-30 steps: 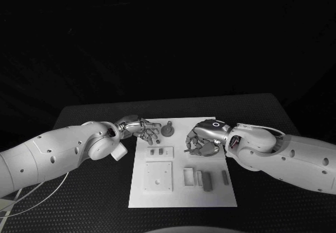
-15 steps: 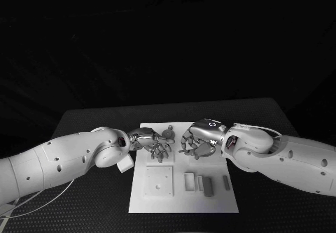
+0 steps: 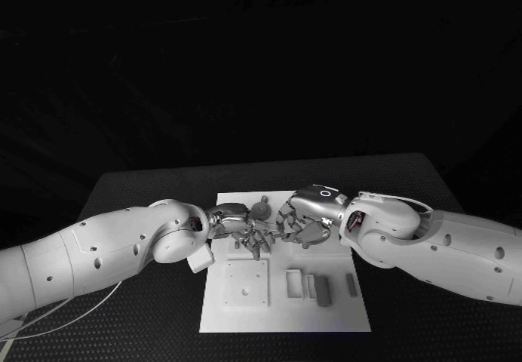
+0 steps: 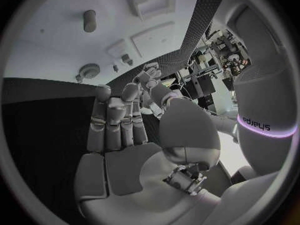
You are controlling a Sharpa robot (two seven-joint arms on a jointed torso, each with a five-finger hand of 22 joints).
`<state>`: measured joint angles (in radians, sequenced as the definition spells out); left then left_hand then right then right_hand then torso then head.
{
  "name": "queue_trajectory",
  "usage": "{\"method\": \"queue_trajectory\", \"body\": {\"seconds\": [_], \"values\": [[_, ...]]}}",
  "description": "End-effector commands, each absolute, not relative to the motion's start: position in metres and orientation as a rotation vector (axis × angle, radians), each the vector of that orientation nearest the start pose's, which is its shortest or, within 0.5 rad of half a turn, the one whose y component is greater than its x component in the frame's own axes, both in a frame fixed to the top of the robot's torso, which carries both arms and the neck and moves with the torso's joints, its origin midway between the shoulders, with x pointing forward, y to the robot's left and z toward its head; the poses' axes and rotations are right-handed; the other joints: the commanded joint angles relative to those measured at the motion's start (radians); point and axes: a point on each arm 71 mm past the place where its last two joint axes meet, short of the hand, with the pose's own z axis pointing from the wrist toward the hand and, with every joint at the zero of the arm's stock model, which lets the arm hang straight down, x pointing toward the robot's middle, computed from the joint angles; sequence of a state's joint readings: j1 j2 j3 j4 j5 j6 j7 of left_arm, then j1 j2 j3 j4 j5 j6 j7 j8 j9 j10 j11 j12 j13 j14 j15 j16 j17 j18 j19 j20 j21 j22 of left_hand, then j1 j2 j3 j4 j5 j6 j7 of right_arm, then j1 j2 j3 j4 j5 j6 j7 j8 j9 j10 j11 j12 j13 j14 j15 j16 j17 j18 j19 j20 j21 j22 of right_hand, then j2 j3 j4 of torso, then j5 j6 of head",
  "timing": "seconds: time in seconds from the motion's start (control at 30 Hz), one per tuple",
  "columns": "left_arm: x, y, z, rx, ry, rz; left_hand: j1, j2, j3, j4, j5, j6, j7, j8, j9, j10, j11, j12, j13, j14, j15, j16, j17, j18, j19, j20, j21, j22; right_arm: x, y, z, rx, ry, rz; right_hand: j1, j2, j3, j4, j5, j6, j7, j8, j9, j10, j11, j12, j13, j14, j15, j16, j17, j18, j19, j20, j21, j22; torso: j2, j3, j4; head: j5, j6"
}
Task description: Assemble the parts on the task board
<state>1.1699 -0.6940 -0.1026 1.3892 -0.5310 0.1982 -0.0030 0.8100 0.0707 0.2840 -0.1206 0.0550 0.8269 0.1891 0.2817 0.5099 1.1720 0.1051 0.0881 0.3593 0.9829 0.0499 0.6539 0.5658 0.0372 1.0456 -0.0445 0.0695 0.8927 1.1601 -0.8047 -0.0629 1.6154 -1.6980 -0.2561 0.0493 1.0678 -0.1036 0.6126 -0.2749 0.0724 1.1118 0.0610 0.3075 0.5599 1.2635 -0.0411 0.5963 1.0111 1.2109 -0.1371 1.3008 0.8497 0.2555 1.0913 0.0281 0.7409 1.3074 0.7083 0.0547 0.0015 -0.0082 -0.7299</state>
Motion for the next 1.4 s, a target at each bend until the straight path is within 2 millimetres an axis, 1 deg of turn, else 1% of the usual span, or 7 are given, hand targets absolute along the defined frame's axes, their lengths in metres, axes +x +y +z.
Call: {"method": "queue_trajectory", "body": {"seconds": [0.03, 0.17, 0.33, 0.57, 1.0, 1.17, 1.4], "values": [[0.4663, 0.1432, -0.2497, -0.481, 2.337, -1.402, 0.003, 0.022, -0.001, -0.013, -0.004, -0.004, -0.003, 0.002, -0.002, -0.004, 0.002, -0.004, 0.003, 0.004, 0.000, -0.006, 0.005, 0.002, 0.003, -0.003, 0.003, -0.001, 0.4407, -0.1391, -0.2002, -0.588, 1.606, 0.803, 0.004, 0.010, -0.001, -0.008, 0.004, 0.004, 0.003, 0.003, 0.001, 0.007, -0.001, -0.006, -0.001, 0.000, -0.005, 0.004, -0.002, 0.006, 0.005, 0.001, 0.003, 0.019, 0.000, -0.0002, 0.0007, -0.001, 0.000], [0.4662, 0.1433, -0.2498, -0.479, 2.340, -1.404, 0.014, 0.043, 0.001, -0.027, -0.004, -0.003, -0.003, 0.004, -0.004, -0.004, 0.002, -0.004, 0.007, 0.005, 0.000, -0.011, 0.012, 0.002, 0.004, -0.004, 0.003, -0.002, 0.4403, -0.1383, -0.1999, -0.591, 1.603, 0.805, 0.004, 0.010, -0.001, -0.008, 0.004, 0.004, 0.003, 0.003, 0.002, 0.007, -0.001, -0.006, -0.001, 0.000, -0.005, 0.004, -0.002, 0.006, 0.005, 0.001, 0.003, 0.019, 0.000, -0.0007, 0.0006, -0.001, 0.000], [0.4657, 0.1421, -0.2501, -0.474, 2.349, -1.406, 0.033, 0.055, 0.034, -0.029, -0.005, 0.000, -0.004, 0.007, -0.006, -0.002, 0.002, -0.005, 0.012, 0.008, 0.000, -0.017, 0.020, 0.001, 0.006, -0.003, 0.003, -0.003, 0.4396, -0.1366, -0.1994, -0.594, 1.600, 0.809, 0.004, 0.011, -0.001, -0.008, 0.004, 0.004, 0.003, 0.003, 0.002, 0.007, -0.001, -0.006, -0.001, 0.000, -0.005, 0.004, -0.002, 0.006, 0.005, 0.001, 0.003, 0.019, 0.001, -0.0007, 0.0012, -0.002, -0.002], [0.4657, 0.1413, -0.2501, -0.472, 2.349, -1.408, 0.058, 0.068, 0.064, -0.059, -0.004, 0.005, -0.005, 0.012, -0.008, 0.001, 0.001, -0.004, 0.018, 0.012, 0.000, -0.024, 0.032, -0.002, 0.007, -0.003, 0.005, -0.002, 0.4392, -0.1354, -0.1992, -0.597, 1.600, 0.814, 0.005, 0.011, -0.001, -0.009, 0.004, 0.004, 0.003, 0.003, 0.002, 0.007, -0.001, -0.006, -0.002, 0.000, -0.005, 0.004, -0.002, 0.006, 0.005, 0.001, 0.003, 0.019, 0.001, -0.0011, 0.0009, -0.002, -0.003], [0.4658, 0.1413, -0.2504, -0.472, 2.352, -1.407, 0.073, 0.069, 0.087, -0.086, -0.004, 0.015, -0.009, 0.020, -0.010, 0.010, -0.002, -0.002, 0.025, 0.018, -0.001, -0.030, 0.043, -0.003, 0.012, -0.004, 0.007, 0.000, 0.4388, -0.1345, -0.1992, -0.600, 1.603, 0.816, 0.005, 0.011, -0.001, -0.010, 0.004, 0.004, 0.003, 0.003, 0.002, 0.007, -0.001, -0.007, -0.002, 0.000, -0.005, 0.004, -0.001, 0.006, 0.005, 0.001, 0.003, 0.019, 0.000, -0.0007, 0.0007, -0.001, -0.004], [0.4663, 0.1420, -0.2503, -0.474, 2.348, -1.405, 0.102, 0.087, 0.119, -0.112, -0.004, 0.024, -0.013, 0.027, -0.010, 0.020, -0.006, 0.001, 0.030, 0.024, -0.002, -0.034, 0.051, -0.004, 0.016, -0.005, 0.008, 0.001, 0.4386, -0.1342, -0.1992, -0.601, 1.604, 0.817, 0.005, 0.012, -0.001, -0.010, 0.004, 0.004, 0.003, 0.003, 0.002, 0.007, -0.001, -0.007, -0.002, 0.000, -0.005, 0.004, -0.001, 0.006, 0.005, 0.001, 0.003, 0.019, 0.000, -0.0003, 0.0004, -0.001, -0.006], [0.4667, 0.1425, -0.2505, -0.477, 2.347, -1.402, 0.115, 0.069, 0.194, -0.095, -0.006, 0.032, -0.015, 0.035, -0.010, 0.031, -0.009, 0.001, 0.036, 0.032, -0.003, -0.041, 0.066, -0.007, 0.021, -0.006, 0.009, 0.003, 0.4384, -0.1341, -0.1992, -0.601, 1.604, 0.818, 0.005, 0.012, -0.001, -0.010, 0.004, 0.004, 0.003, 0.003, 0.002, 0.007, -0.001, -0.007, -0.002, 0.000, -0.005, 0.004, -0.001, 0.006, 0.005, 0.001, 0.003, 0.019, 0.000, -0.0005, 0.0009, -0.001, -0.007]]}}
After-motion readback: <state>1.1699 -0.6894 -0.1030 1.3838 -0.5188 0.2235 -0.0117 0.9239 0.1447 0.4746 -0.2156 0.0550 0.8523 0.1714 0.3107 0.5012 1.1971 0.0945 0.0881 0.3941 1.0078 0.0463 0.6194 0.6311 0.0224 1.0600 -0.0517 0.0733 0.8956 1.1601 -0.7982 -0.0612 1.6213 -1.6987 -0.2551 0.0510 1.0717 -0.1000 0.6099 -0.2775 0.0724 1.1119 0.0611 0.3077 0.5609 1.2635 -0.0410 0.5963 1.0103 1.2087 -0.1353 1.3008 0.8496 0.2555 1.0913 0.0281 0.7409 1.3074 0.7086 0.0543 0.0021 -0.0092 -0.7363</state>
